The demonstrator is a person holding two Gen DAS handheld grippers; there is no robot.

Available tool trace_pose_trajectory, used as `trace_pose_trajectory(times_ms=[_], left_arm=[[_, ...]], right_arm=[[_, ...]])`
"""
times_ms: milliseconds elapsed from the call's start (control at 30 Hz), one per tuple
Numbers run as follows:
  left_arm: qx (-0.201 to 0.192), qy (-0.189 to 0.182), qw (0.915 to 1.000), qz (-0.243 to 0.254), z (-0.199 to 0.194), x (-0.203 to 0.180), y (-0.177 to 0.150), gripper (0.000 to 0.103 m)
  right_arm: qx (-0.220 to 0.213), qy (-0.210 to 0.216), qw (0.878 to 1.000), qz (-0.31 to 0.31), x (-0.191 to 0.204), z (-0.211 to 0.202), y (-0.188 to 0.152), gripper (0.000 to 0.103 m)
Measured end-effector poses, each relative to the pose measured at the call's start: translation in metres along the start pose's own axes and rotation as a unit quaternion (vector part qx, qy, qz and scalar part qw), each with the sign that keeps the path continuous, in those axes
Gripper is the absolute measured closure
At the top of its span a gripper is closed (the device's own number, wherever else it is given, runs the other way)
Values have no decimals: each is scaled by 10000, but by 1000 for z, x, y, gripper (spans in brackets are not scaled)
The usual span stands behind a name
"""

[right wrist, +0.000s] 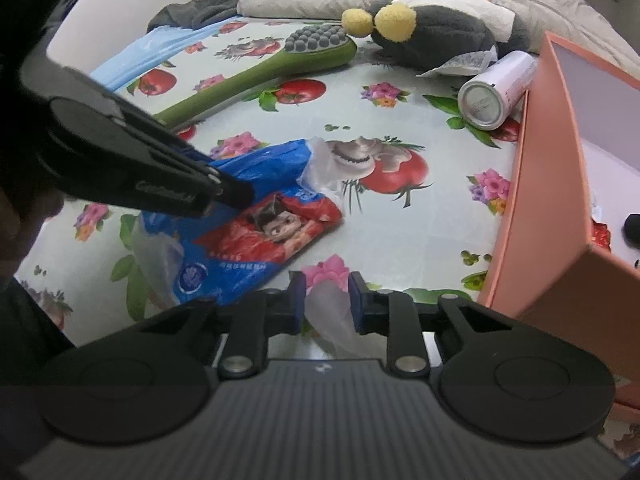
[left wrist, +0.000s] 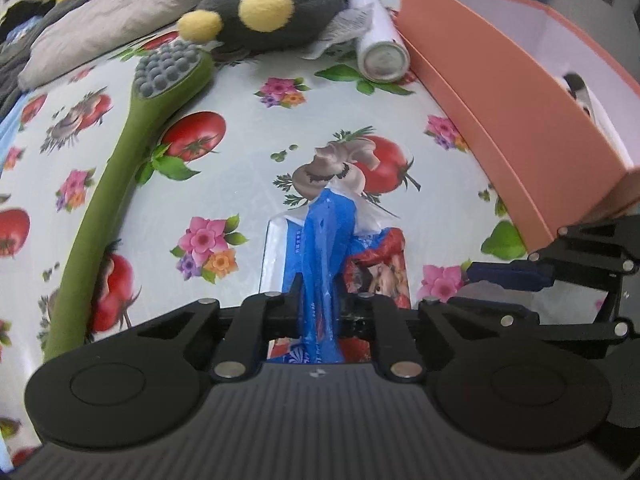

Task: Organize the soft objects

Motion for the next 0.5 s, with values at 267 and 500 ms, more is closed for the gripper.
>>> trace_pose_trajectory(times_ms=[267,500], left_arm=[[-244,-172,9978,-591,-16,3,-8,90],[-499,-237,9950,-831,-40,-8,-25,90]], right_arm=[[-128,-49,9997,221,-1,-12,-2,78],[-320,-107,9985,436,0,-33,-9,78]])
Point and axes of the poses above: each gripper's, at about its wrist camera, not at the fingertips, and z roughly the way its jaws point, x to its left, y to its top, the point moved 1 cm from there along z, roughly the way its jaws point, and after that the axes turned 13 degrees about x, right-handed, at the moved point
